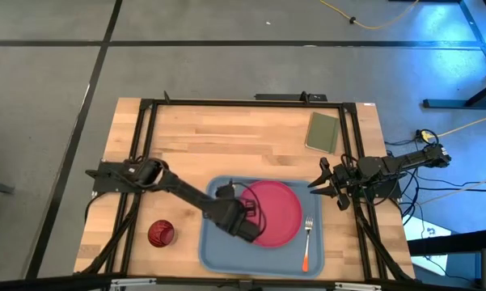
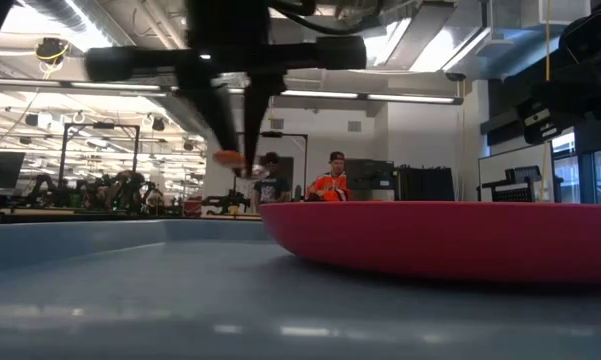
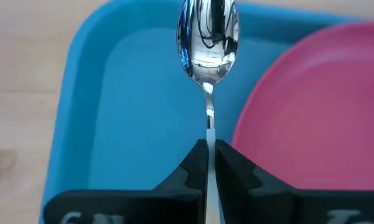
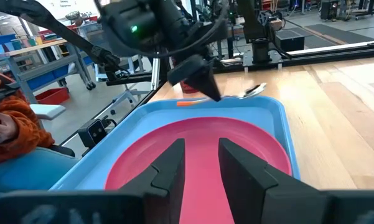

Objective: Pick and place plate/cup/fork/spoon on tray
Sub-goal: Put the orange spoon to the left of the pink serving tray

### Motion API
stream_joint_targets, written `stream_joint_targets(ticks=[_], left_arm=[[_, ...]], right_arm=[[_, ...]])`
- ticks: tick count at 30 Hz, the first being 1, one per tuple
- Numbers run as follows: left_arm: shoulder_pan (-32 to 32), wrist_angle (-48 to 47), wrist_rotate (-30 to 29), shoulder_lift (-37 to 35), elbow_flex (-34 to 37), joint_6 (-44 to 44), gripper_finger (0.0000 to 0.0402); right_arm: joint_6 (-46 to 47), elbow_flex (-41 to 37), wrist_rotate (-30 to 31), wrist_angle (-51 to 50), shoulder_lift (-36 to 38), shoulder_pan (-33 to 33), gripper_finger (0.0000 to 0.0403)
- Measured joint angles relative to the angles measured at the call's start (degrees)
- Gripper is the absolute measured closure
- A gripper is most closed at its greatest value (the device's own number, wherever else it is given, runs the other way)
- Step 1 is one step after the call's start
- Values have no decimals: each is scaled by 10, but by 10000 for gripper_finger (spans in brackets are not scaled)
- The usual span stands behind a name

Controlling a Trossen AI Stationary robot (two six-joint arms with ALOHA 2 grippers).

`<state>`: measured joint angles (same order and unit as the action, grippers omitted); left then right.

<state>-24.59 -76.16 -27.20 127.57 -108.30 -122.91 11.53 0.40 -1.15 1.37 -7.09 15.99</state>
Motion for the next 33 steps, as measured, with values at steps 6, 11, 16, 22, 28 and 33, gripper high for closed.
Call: stream_joint_targets(ticks=[6, 11, 16, 22, 28, 33], left_arm=[[-36, 3, 14, 0, 23, -21, 388], [-63, 47, 35, 0, 60, -58, 388], [-77, 109, 46, 0, 83, -56, 388], [-79, 136, 66, 1, 84, -30, 388], [-82, 140, 113, 8, 84, -52, 388], [-86, 142, 114, 12, 84, -69, 388]], right_arm=[[0, 0, 0, 0, 0, 0, 301], [0, 0, 0, 0, 0, 0, 301], [0, 0, 0, 0, 0, 0, 301], [0, 0, 0, 0, 0, 0, 301], [0, 0, 0, 0, 0, 0, 301], [0, 0, 0, 0, 0, 0, 301]])
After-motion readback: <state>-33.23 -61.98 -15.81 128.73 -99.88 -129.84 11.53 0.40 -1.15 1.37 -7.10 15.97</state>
